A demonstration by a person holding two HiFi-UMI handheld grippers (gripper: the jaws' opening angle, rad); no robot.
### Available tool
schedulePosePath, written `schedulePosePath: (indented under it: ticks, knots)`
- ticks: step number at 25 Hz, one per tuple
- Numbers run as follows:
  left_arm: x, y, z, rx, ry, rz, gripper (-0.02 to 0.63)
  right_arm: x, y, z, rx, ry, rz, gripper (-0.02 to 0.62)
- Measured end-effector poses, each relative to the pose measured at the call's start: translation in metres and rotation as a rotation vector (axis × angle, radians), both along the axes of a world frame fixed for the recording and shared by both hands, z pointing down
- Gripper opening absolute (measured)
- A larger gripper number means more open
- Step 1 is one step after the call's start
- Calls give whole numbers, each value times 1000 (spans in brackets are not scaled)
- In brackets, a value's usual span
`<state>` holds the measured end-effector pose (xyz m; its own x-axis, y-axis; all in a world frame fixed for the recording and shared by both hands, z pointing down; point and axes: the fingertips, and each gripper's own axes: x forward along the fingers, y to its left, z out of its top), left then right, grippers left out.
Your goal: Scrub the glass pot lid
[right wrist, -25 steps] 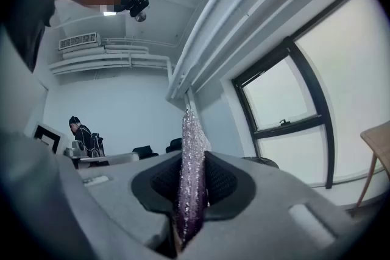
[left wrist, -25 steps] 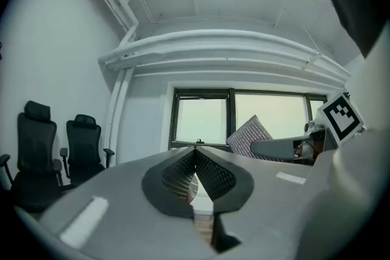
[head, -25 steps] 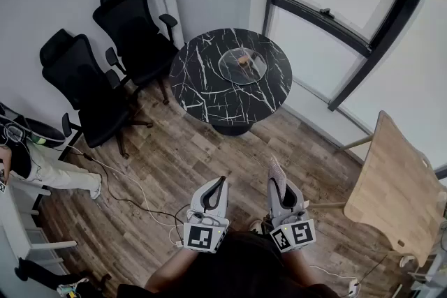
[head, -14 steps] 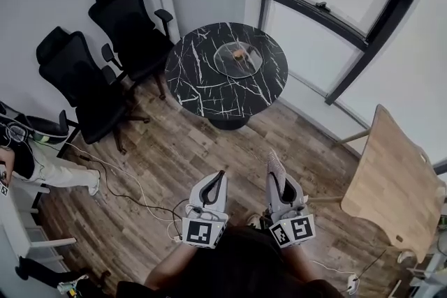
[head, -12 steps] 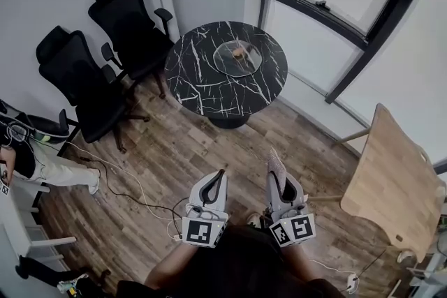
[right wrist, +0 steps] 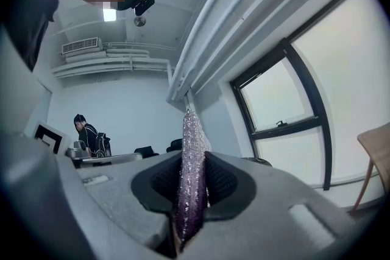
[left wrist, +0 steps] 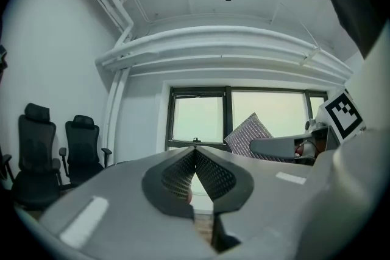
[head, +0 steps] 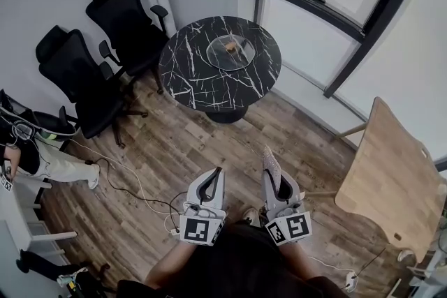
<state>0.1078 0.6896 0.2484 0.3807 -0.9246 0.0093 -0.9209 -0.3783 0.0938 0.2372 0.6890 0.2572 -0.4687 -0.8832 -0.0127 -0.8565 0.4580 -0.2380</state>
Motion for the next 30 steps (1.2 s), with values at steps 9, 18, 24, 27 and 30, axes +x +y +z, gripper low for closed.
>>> schedulePosePath:
  ticks: [9, 18, 24, 27, 30]
  knots:
    - [39, 14, 17, -9, -60, 10, 3, 34, -11, 17, -30, 12, -49, 74]
    - [14, -58, 27, -4, 16, -16, 3, 11, -69, 25, -36, 25, -32, 74]
    - [-50, -139, 17, 15, 36, -64, 3, -21, -141, 20, -39, 53, -1, 74]
    - [-98, -183, 17, 8, 35, -105, 3, -47, -182, 15, -30, 57, 12, 74]
    - [-132, -216, 21, -8, 25, -97, 3, -77, -219, 17, -39, 64, 16, 74]
